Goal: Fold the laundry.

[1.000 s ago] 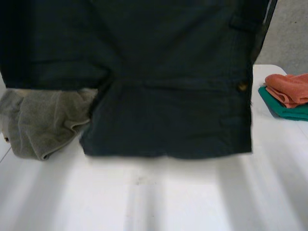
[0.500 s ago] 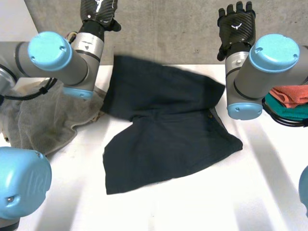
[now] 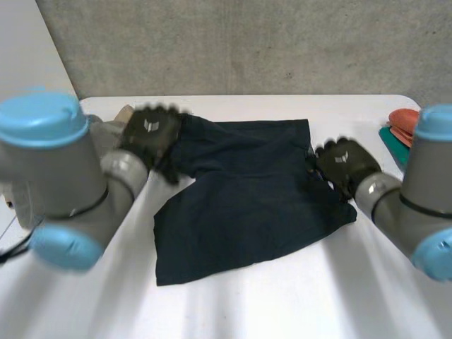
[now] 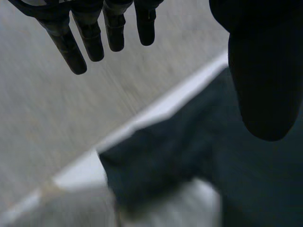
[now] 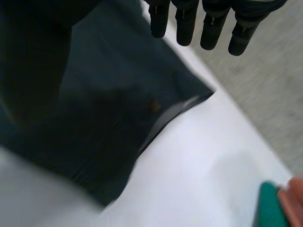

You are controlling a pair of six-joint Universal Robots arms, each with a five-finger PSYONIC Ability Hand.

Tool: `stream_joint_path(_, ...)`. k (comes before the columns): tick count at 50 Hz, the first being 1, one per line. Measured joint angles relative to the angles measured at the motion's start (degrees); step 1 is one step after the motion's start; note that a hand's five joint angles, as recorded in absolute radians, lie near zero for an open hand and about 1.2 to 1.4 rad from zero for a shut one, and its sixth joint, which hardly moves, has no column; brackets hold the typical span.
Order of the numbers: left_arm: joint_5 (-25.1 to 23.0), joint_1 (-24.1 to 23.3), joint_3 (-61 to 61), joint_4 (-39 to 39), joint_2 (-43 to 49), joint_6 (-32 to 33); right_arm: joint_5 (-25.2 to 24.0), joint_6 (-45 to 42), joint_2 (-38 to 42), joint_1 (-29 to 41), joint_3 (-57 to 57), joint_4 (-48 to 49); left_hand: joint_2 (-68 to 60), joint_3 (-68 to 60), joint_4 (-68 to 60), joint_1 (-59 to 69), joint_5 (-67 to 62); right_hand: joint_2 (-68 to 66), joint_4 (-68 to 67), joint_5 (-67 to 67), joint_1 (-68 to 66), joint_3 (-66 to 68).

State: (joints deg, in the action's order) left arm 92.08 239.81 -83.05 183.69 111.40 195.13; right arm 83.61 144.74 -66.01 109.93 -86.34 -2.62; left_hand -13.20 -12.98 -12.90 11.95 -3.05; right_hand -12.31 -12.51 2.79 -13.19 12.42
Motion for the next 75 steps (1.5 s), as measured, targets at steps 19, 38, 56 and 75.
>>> stream_joint_path(19,1.39,-5.82,-29.65,2.93,-9.06,-4.12,-9.53,-5.89,5.05,-6.96,-9.24,14.97,-5.20,-5.32,-5.80,6.70,-5.77,-55.30,-55.16,52.91,-49.13,55.08)
stream_joint_path(38,1.39,-5.12,-26.63,12.93,0.28,-2.87,-9.21,-4.77,-0.22,-7.00,-15.88,15.22,-53.12,-52.78,-53.20,54.46,-52.62,-55.30,-56.08,53.09,-49.13,55.59)
stream_joint_path(56,1.24,-4.55,-27.58,8.06,-6.18,1.30,-8.59,-4.54,-7.10,-6.87,-18.02,12.96,-24.90,-25.34,-25.02,25.70,-24.84,-55.29,-56.11,53.09,-49.13,55.68)
stream_joint_path(75,0.69,-3.65,-29.15,6.00,-3.74,1.20,-9.12,-4.56,-6.66,-6.74,-18.83,13.11,-21.92,-22.37,-22.08,23.40,-21.61,-55.29,-56.12,53.09,-49.13,55.68)
